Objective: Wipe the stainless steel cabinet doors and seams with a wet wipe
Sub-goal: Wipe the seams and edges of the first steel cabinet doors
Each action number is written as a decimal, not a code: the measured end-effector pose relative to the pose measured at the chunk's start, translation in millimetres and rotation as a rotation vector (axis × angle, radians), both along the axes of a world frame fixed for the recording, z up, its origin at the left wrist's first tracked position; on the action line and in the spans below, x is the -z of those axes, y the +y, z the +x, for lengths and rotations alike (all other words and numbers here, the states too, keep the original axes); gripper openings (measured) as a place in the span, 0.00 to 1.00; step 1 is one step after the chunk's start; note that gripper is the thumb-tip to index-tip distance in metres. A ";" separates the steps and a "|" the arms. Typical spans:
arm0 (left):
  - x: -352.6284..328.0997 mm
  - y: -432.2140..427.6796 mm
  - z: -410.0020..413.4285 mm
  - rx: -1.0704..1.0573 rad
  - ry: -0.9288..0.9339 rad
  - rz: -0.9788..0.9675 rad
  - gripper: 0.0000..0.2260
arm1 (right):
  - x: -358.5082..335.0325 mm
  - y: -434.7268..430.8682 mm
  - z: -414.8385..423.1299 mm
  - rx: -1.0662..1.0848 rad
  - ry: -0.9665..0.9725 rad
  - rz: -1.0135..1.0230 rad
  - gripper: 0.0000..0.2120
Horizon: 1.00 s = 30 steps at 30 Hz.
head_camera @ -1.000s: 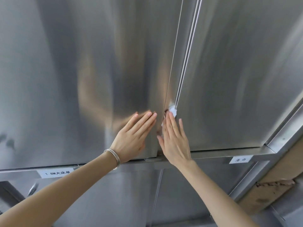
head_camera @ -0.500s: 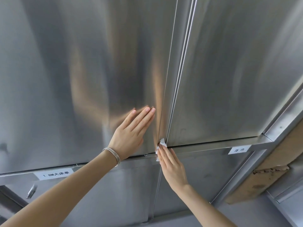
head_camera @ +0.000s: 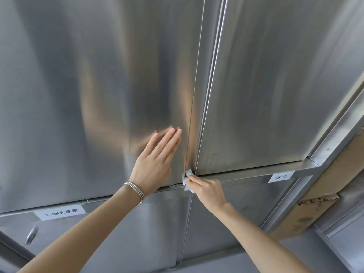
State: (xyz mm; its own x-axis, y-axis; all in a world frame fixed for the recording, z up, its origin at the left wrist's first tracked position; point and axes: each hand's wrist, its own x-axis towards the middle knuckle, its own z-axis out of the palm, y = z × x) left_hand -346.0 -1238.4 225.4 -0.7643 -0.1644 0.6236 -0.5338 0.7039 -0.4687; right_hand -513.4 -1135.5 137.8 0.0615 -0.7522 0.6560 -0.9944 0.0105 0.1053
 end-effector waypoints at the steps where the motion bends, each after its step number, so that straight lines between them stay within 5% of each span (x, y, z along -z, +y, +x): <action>1: -1.0 1.0 0.1 0.004 0.002 0.010 0.31 | -3.8 0.6 0.6 -0.006 -0.009 -0.013 0.16; 7: -8.3 8.4 0.2 0.089 0.055 0.081 0.29 | -6.8 11.0 -4.5 -0.099 -0.161 -0.019 0.19; 13: -24.2 24.9 -39.7 0.208 0.051 0.056 0.28 | -38.4 51.7 -59.8 -0.044 -0.153 -0.258 0.17; 24: -74.4 82.6 -244.1 0.302 0.153 0.038 0.30 | -186.1 105.2 -285.2 0.135 -0.035 -0.832 0.09; 30: -135.0 109.7 -350.8 0.260 0.201 -0.118 0.26 | -205.7 101.3 -352.2 0.054 0.003 -0.840 0.05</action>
State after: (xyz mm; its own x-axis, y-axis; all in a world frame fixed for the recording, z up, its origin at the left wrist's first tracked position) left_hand -696.8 -1128.6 360.4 -0.6314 0.1022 0.7687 -0.4331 0.7758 -0.4589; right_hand -865.6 -1034.2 343.5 0.0423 -0.0164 0.9990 -0.9900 0.1337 0.0441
